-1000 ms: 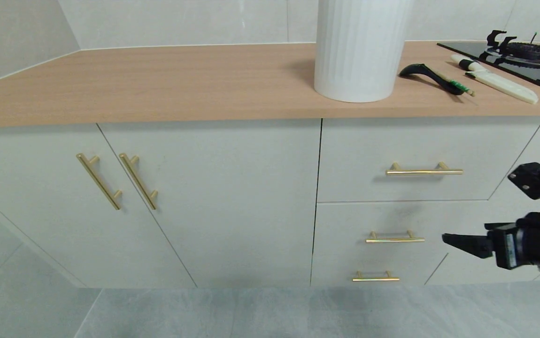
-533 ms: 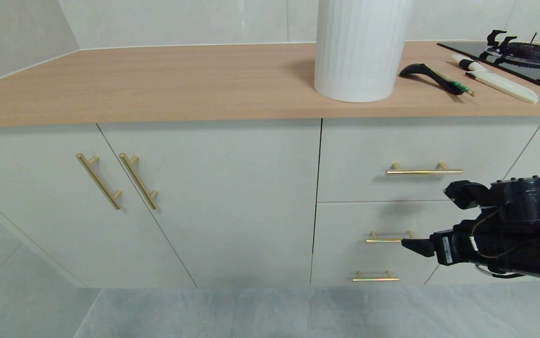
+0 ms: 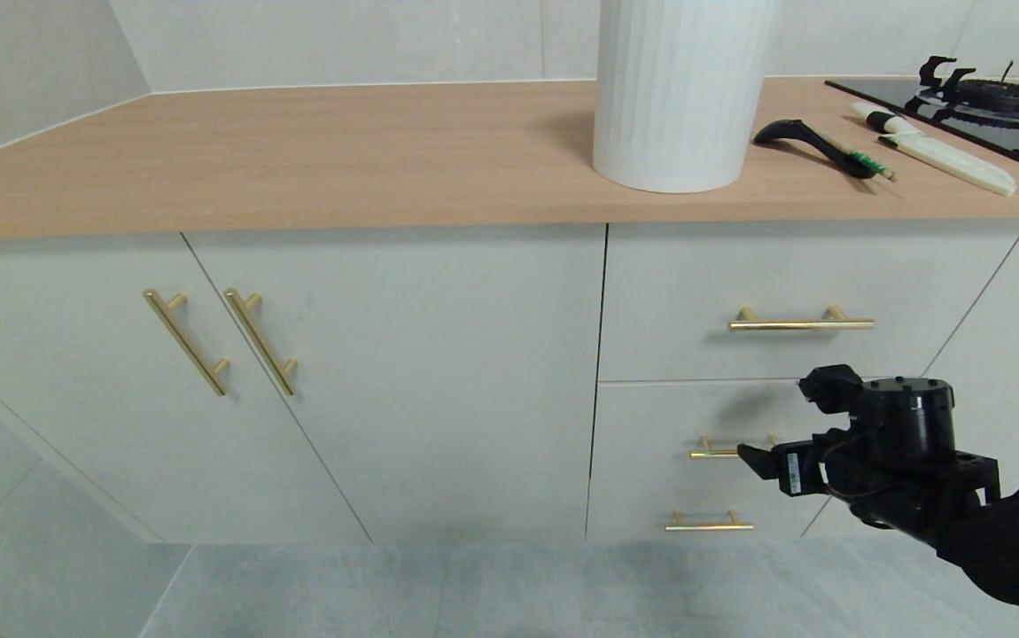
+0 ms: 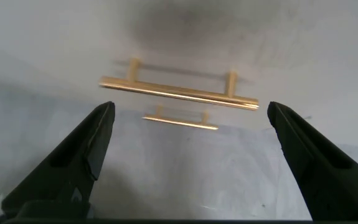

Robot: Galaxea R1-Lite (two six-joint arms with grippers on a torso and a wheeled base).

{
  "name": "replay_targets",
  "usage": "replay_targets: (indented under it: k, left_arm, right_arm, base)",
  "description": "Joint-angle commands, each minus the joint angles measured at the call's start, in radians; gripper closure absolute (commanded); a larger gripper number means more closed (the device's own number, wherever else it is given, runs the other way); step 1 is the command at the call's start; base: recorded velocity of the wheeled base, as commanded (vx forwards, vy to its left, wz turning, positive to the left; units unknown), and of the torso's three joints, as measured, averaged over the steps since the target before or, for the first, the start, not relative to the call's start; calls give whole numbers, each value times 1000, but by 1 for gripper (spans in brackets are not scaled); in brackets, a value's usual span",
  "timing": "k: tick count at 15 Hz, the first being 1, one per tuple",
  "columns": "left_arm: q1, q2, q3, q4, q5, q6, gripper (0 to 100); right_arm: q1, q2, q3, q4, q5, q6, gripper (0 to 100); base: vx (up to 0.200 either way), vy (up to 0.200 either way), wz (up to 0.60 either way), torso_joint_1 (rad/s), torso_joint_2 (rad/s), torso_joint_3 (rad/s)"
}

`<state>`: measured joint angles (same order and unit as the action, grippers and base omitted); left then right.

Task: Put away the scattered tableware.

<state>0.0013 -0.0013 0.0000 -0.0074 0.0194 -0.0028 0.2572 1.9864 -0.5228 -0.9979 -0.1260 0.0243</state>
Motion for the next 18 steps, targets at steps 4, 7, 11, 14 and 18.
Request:
replay_targets:
  k: [4, 7, 11, 14, 18]
  left_arm:
    - [-1, 1, 0, 0, 1, 0, 0]
    - [0, 1, 0, 0, 1, 0, 0]
    - [0, 1, 0, 0, 1, 0, 0]
    - [0, 1, 0, 0, 1, 0, 0]
    - [0, 1, 0, 0, 1, 0, 0]
  right_arm:
    - [2, 131, -8, -105, -43, 26, 0]
    - [2, 175, -14, -180, -52, 33, 0]
    - [2, 250, -65, -225, -116, 42, 0]
    - [0, 285, -71, -269, -123, 49, 0]
    - [0, 295, -68, -271, -123, 48, 0]
  base:
    - [0, 0, 0, 0, 0, 0]
    - [0, 0, 0, 0, 0, 0]
    - [0, 0, 0, 0, 0, 0]
    - [0, 0, 0, 0, 0, 0]
    - [0, 0, 0, 0, 0, 0]
